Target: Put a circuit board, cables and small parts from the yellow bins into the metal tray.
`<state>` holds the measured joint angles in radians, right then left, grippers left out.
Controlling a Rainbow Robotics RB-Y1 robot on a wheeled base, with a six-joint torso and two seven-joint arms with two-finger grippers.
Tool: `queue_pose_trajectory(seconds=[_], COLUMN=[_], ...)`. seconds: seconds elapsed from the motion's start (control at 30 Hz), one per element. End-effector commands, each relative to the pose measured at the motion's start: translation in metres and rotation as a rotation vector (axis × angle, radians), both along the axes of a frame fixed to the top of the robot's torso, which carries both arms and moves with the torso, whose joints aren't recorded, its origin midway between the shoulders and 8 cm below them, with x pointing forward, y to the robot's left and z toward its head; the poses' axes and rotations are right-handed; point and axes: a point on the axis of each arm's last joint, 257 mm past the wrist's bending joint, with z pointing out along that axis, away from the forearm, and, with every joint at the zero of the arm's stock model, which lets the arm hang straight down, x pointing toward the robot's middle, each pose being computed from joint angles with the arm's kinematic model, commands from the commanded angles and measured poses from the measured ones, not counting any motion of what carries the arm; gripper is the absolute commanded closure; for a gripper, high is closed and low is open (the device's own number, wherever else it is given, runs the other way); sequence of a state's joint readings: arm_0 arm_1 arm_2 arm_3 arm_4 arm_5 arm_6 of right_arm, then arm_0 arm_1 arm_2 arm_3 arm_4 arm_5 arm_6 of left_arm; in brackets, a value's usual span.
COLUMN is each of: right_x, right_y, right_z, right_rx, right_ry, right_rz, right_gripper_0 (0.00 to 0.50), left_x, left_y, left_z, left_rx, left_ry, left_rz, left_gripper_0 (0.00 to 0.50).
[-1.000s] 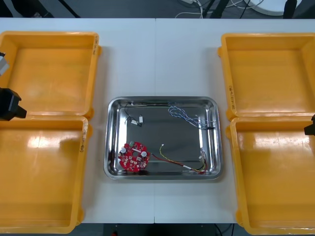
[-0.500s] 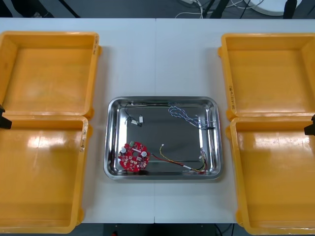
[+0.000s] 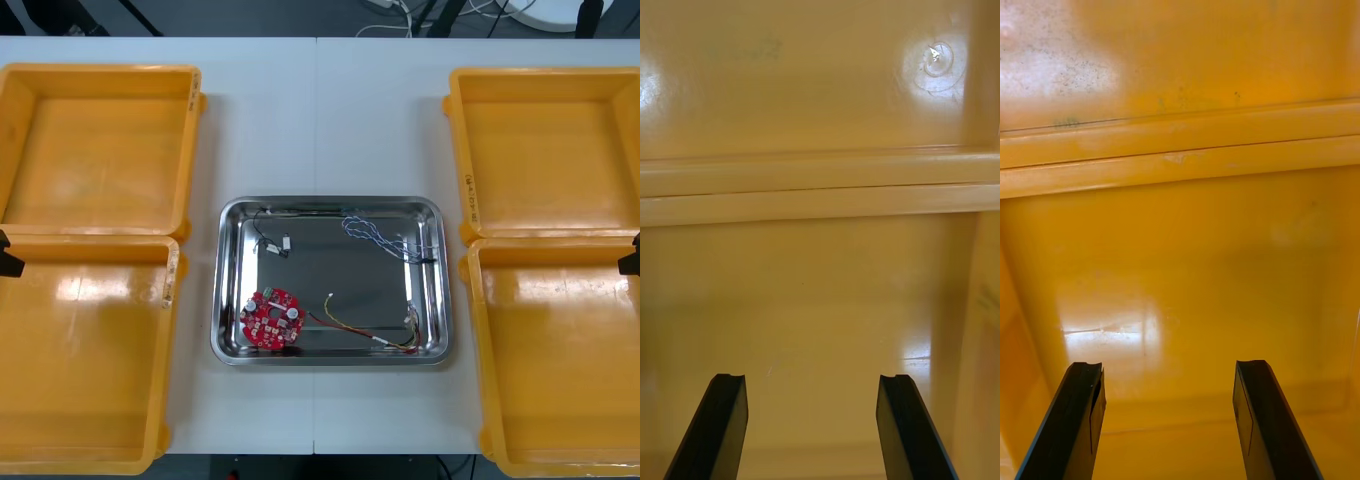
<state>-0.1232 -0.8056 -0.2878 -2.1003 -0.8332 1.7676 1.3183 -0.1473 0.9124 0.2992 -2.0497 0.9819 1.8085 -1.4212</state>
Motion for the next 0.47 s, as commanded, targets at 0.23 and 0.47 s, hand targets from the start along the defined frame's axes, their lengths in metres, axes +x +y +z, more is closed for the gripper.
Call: queue_pose_trajectory(seconds=[0.23,0.47], right_x=[-0.0015,-0.0015], right_y=[-0.013,-0.013], right_z=[0.0154,0.0154], right_rx=[-0.063,-0.063], right_ry=[-0.022,-0.022], right_rz=[0.017,0.017], right_gripper_0=[0.0,0.0], left_x=[0.0012,0.001], left_y=[0.0053,0.006], left_z=[0.0136,0.0129], left_rx=[0.021,0.01], left_ry=[-0.04,-0.038], left_rz=[-0.005,0.022], left_gripper_0=[0.0,0.0])
